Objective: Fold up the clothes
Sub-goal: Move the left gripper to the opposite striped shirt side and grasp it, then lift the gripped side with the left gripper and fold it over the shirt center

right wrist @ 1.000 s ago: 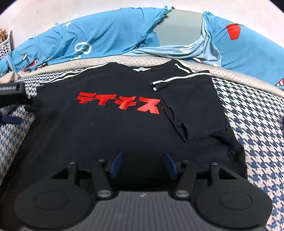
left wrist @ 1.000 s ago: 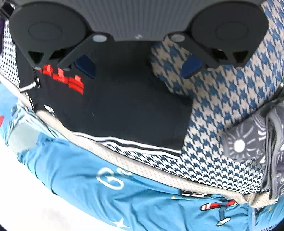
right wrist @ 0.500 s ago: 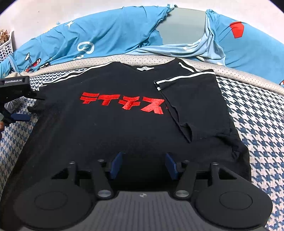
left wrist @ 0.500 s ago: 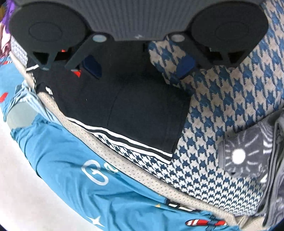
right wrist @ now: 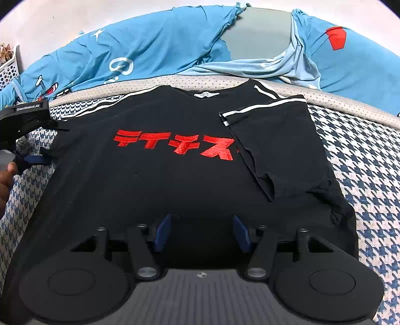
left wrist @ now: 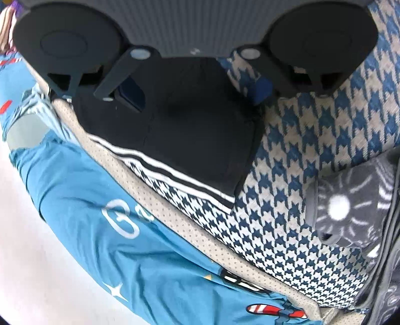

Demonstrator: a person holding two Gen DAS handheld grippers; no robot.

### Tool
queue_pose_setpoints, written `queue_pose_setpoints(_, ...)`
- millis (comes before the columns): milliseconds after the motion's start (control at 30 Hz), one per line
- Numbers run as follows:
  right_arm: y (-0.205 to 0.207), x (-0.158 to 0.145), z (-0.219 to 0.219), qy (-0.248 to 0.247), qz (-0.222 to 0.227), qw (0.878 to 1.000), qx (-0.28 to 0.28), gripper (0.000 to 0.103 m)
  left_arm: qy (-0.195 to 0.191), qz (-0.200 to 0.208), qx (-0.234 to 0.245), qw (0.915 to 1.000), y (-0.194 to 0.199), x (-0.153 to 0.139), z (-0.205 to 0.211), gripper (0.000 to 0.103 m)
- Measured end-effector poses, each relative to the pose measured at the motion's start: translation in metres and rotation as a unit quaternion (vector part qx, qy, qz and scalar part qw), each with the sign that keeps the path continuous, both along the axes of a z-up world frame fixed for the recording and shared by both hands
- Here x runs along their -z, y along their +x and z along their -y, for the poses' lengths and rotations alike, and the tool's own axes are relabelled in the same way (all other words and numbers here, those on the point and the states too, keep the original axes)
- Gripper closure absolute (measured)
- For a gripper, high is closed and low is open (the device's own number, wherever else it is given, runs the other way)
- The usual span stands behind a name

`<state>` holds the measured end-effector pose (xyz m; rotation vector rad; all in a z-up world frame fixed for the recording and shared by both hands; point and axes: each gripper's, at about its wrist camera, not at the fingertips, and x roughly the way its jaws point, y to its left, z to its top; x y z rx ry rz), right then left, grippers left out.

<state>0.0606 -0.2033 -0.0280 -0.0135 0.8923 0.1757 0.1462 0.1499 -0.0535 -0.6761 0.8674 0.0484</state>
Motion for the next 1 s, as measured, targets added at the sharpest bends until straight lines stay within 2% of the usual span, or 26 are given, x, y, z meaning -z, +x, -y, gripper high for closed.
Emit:
queue_pose_setpoints(133,0.003,0.001,0.001,-0.001,-0.002,1.000,-0.001,0.049,-0.003,0.009,-0.016,0.9998,0.002,0.002,-0.004,0.027)
queue_pose_setpoints(200,0.004,0.001,0.002,-0.003,-0.003,1.000,0.001,0.049,0.002,0.010,-0.023,0.9997,0.003,0.001,-0.004,0.036)
queue_pose_setpoints(267,0.006,0.001,0.002,-0.003,-0.004,1.000,0.000,0.049,-0.001,0.011,-0.031,0.9995,0.003,0.001,-0.005,0.060)
queue_pose_setpoints(333,0.007,0.002,0.001,-0.005,-0.005,1.000,-0.001,0.049,-0.008,0.010,-0.035,0.9993,0.002,0.003,-0.006,0.068)
queue_pose_setpoints(400,0.008,0.002,0.001,-0.008,-0.004,1.000,-0.002,0.049,0.001,0.008,-0.038,0.9992,0.002,0.003,-0.006,0.075)
queue_pose_setpoints(467,0.009,0.002,0.000,-0.009,-0.005,1.000,-0.002,0.049,-0.008,0.010,-0.043,0.9990,0.000,0.004,-0.007,0.091)
queue_pose_setpoints(533,0.009,0.002,0.000,-0.009,-0.004,1.000,-0.001,0.049,-0.021,0.014,-0.047,0.9986,-0.002,0.005,-0.009,0.092)
queue_pose_setpoints(800,0.006,-0.001,0.000,-0.007,-0.002,1.000,0.005,0.049,-0.008,0.042,-0.021,0.9989,-0.007,-0.007,0.006,0.093)
queue_pose_setpoints(1000,0.006,-0.002,0.002,-0.008,0.000,1.000,0.013,0.049,0.017,0.078,0.033,0.9962,-0.012,-0.020,0.039,0.093)
